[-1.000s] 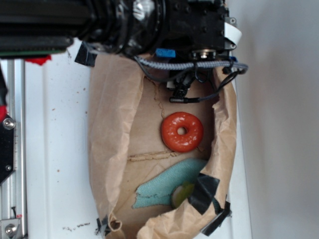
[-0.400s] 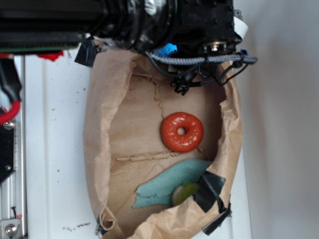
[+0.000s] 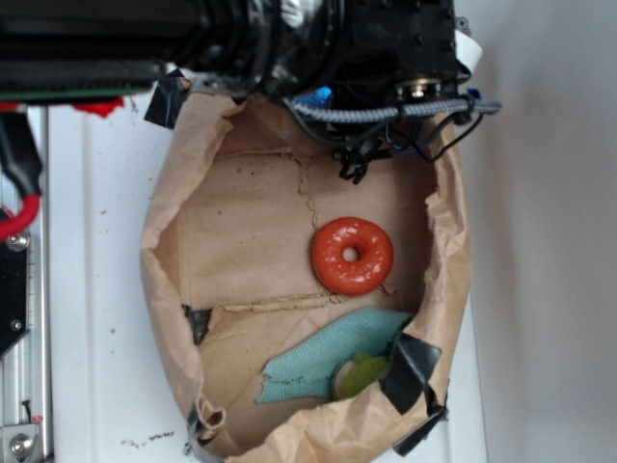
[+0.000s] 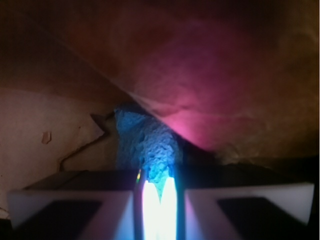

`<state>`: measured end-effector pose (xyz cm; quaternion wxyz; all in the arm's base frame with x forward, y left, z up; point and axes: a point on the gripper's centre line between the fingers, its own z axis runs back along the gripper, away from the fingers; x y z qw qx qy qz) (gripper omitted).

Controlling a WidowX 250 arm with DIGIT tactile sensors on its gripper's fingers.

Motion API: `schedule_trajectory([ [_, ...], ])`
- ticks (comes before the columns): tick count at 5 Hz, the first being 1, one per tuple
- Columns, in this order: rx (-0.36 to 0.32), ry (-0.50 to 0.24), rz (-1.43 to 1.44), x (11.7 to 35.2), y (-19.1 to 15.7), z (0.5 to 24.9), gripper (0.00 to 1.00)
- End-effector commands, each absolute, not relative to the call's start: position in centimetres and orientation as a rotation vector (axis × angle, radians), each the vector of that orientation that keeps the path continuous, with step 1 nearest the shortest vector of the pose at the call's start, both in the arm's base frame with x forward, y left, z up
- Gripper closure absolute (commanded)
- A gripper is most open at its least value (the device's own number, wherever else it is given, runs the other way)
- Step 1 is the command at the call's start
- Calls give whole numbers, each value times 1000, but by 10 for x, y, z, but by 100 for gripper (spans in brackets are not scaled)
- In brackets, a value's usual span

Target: Grab the blue sponge.

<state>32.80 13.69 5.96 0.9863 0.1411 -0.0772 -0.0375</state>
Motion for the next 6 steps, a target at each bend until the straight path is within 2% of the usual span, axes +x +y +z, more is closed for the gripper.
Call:
schedule_trajectory([
  [1, 206, -247, -169, 304, 138, 121, 100],
  [2, 204, -254, -181, 302, 140, 122, 100],
  [3, 231, -239, -156, 312, 140, 116, 100],
  [4, 244, -213, -151, 319, 139, 112, 1],
  [6, 261, -195, -136, 330, 139, 95, 0],
])
